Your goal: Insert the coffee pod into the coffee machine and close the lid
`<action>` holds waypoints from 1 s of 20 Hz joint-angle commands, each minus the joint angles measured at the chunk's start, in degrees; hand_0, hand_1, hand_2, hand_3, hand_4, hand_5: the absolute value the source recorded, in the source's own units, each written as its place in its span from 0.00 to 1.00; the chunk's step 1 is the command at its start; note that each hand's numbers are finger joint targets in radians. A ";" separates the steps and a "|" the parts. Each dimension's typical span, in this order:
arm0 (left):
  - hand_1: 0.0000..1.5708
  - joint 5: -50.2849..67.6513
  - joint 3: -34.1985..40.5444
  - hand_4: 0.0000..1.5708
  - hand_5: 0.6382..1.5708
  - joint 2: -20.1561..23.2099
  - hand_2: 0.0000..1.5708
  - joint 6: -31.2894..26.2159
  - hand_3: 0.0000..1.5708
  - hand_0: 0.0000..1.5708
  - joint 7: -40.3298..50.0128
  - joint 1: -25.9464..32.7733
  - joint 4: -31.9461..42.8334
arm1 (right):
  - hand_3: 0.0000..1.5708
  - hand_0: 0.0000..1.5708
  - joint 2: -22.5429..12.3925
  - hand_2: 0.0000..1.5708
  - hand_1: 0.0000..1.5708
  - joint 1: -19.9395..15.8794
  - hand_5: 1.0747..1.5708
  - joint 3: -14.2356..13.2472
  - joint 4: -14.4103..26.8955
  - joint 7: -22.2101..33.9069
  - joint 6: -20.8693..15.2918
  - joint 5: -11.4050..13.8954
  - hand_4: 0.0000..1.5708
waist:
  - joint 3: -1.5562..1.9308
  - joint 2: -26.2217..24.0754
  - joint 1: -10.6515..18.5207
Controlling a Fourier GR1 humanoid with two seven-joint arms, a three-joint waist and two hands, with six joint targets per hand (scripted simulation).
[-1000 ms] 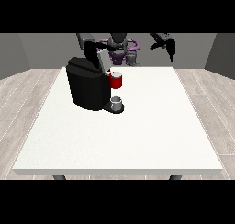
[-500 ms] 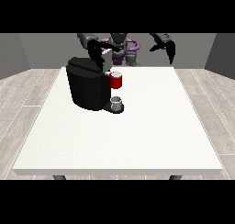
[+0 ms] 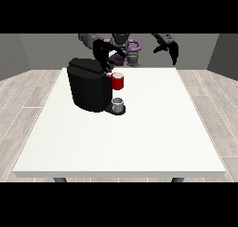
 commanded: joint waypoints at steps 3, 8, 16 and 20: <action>0.00 -0.20 -1.53 0.27 1.00 -0.76 0.00 -0.47 0.00 0.00 0.70 -2.46 -0.01 | 0.00 0.00 3.22 0.00 0.00 -7.00 1.00 2.47 -3.41 -2.04 1.00 0.11 0.10 | -1.16 0.82 6.26; 0.00 0.77 -2.05 0.23 1.00 -0.61 0.00 -2.27 0.00 0.00 -0.03 -4.46 0.27 | 0.00 0.00 1.69 0.00 0.00 -7.19 1.00 2.85 -6.94 0.79 0.98 2.07 0.06 | -1.17 3.37 10.24; 0.00 1.46 -3.47 0.16 1.00 -0.75 0.00 -4.63 0.00 0.00 -1.12 -7.06 0.82 | 0.00 0.00 -3.06 0.00 0.00 -9.47 1.00 -0.64 -10.14 4.90 2.86 2.21 0.00 | -1.12 7.28 15.96; 0.00 1.11 -4.19 0.18 1.00 -0.65 0.00 -5.18 0.00 0.00 -1.68 -9.57 1.02 | 0.00 0.00 -4.03 0.00 0.00 -10.31 1.00 -2.28 -10.93 4.73 2.61 2.42 0.00 | -1.09 9.85 17.86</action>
